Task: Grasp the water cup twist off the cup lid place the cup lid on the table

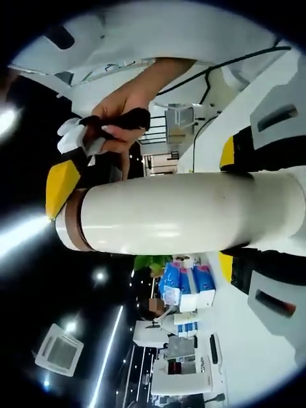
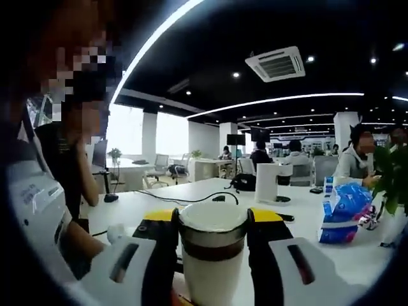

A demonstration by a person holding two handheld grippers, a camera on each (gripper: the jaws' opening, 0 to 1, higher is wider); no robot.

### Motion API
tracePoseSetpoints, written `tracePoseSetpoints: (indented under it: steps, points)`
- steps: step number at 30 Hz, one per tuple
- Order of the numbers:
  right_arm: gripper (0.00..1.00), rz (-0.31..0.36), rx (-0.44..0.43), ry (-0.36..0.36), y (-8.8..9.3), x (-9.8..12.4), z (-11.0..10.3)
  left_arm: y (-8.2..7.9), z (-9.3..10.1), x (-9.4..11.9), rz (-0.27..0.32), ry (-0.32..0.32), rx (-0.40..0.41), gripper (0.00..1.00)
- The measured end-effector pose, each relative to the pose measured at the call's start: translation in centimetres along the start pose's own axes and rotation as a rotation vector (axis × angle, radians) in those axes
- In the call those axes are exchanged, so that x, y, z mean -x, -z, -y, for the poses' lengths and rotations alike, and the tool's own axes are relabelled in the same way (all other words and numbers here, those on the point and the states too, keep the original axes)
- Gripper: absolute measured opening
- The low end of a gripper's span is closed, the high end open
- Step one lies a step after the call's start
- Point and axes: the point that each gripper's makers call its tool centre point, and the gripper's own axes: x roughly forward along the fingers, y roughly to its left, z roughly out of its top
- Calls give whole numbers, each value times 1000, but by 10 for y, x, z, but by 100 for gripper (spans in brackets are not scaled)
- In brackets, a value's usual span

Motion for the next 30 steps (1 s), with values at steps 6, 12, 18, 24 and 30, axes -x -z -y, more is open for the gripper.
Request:
tracePoseSetpoints:
  steps: [6, 12, 18, 24, 30]
  points:
    - [45, 0, -12, -145, 0, 2, -4, 0, 0, 0, -1, -1, -5, 48]
    - [45, -27, -25, -278, 1, 1, -4, 1, -1, -1, -4, -7, -10, 49]
    - [44, -15, -17, -369, 1, 4, -4, 2, -1, -1, -3, -7, -10, 49]
    - [45, -20, -6, -467, 1, 6, -9, 2, 1, -1, -3, -3, -11, 49]
    - [45, -20, 6, -559, 2, 7, -12, 2, 2, 0, -3, -1, -8, 48]
